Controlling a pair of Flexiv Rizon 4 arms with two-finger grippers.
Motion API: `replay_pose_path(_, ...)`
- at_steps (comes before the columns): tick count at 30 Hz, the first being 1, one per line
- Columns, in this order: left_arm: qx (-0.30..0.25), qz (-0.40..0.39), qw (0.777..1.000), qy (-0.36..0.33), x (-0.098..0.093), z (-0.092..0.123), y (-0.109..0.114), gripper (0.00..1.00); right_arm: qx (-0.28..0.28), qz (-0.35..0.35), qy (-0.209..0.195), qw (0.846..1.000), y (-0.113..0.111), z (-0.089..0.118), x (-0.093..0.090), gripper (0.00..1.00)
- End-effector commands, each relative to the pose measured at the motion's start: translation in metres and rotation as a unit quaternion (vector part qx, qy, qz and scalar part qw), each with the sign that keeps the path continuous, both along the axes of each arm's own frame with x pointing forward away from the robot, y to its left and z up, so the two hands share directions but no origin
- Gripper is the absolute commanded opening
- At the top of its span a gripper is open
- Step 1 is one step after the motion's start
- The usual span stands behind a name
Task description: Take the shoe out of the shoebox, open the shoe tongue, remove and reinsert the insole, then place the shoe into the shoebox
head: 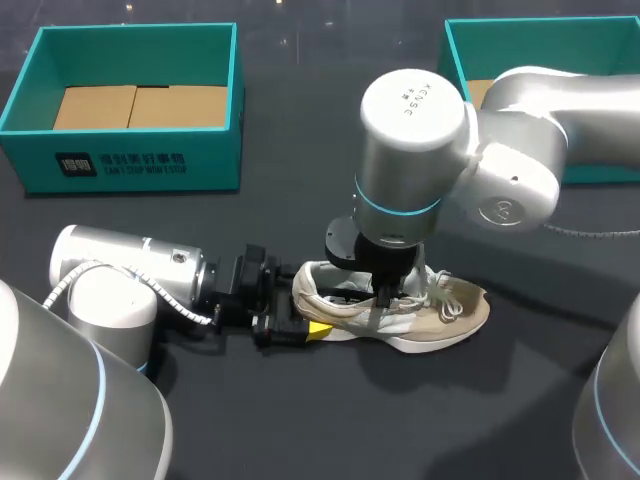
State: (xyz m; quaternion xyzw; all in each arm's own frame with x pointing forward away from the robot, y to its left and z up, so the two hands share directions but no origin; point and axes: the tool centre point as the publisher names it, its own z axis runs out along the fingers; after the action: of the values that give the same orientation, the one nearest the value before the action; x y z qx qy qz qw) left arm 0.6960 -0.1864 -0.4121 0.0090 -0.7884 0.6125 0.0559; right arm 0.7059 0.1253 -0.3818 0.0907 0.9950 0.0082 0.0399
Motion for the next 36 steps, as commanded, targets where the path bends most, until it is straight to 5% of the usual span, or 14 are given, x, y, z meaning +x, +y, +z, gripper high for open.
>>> replay_pose_path(1, 0.000, 0.001, 1.000, 0.000, -0.002, -0.003, 0.001, 0.00, 0.011, 0.004, 0.014, 1.000, -0.001, -0.018, 0.004, 0.46)
replay_pose_path(11, 0.000, 0.001, 1.000, 0.000, -0.002, -0.003, 0.001, 0.00, 0.021, 0.018, 0.070, 0.997, 0.016, -0.045, -0.016, 0.43)
replay_pose_path(13, 0.000, 0.001, 1.000, 0.000, -0.002, -0.003, 0.001, 0.00, 0.021, 0.015, 0.077, 0.997, 0.017, -0.049, -0.023, 0.30)
replay_pose_path(14, 0.000, 0.001, 1.000, 0.000, -0.002, -0.003, 0.001, 0.00, 0.023, 0.014, 0.079, 0.997, 0.016, -0.050, -0.028, 0.07)
replay_pose_path(15, 0.000, 0.001, 1.000, 0.000, -0.002, -0.003, 0.001, 0.00, 0.026, 0.012, 0.081, 0.996, 0.016, -0.050, -0.032, 0.00)
replay_pose_path(24, 0.000, 0.001, 1.000, 0.000, -0.002, -0.003, 0.001, 0.00, 0.054, -0.012, 0.079, 0.995, 0.004, -0.043, -0.057, 0.00)
replay_pose_path(36, 0.000, 0.001, 1.000, 0.000, -0.002, -0.003, 0.001, 0.00, 0.160, 0.021, 0.021, 0.987, -0.015, 0.002, -0.045, 0.00)
